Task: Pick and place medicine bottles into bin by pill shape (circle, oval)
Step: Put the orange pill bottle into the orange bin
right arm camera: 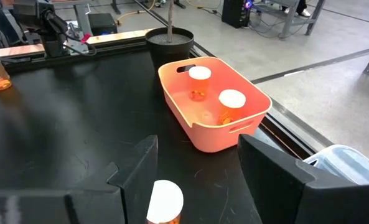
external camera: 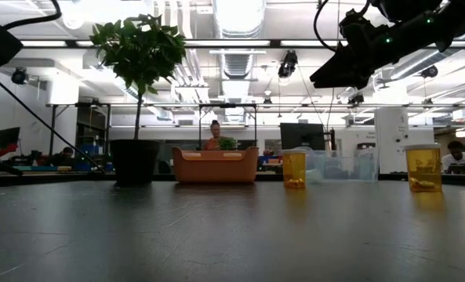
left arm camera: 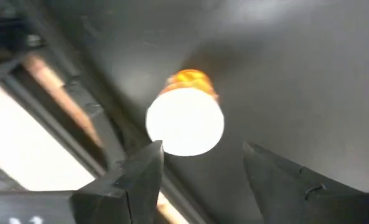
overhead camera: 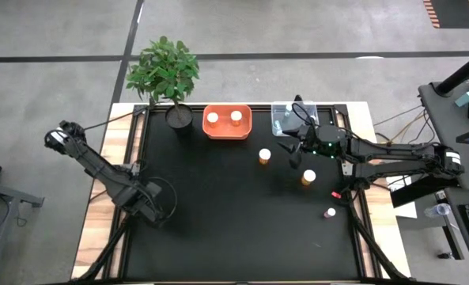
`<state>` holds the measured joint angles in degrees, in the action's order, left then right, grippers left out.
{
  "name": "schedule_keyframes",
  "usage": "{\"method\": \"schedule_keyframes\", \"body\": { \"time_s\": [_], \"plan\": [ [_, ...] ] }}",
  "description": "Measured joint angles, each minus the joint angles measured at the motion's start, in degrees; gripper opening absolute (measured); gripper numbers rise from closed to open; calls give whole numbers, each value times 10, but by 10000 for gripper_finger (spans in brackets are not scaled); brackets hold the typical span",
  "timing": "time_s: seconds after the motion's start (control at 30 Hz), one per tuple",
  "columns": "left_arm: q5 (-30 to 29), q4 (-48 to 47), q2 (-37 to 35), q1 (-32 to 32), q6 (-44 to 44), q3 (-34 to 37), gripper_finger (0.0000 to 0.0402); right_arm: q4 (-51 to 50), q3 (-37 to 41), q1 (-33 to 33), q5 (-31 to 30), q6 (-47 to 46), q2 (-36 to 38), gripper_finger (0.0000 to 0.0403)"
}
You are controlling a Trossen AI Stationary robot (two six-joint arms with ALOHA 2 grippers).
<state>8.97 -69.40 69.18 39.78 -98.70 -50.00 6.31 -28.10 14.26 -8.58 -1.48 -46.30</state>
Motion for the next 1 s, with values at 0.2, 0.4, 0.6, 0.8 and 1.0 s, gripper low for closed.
{"method": "schedule_keyframes", "body": {
  "time_s": [0.2,0.4,0.6,0.8,1.0],
  "plan": [
    [3,-24,0,5,0,5,248,0,0,0,0,0,0,215],
    [1,-9,0,5,1,9,277,0,0,0,0,-4,0,215],
    [-3,-1,0,5,3,14,279,0,0,0,0,-4,0,215],
    [-5,29,0,5,2,56,279,0,0,0,0,-4,0,215],
    [-5,82,1,5,3,92,277,0,0,0,0,-4,0,215]
  ]
}}
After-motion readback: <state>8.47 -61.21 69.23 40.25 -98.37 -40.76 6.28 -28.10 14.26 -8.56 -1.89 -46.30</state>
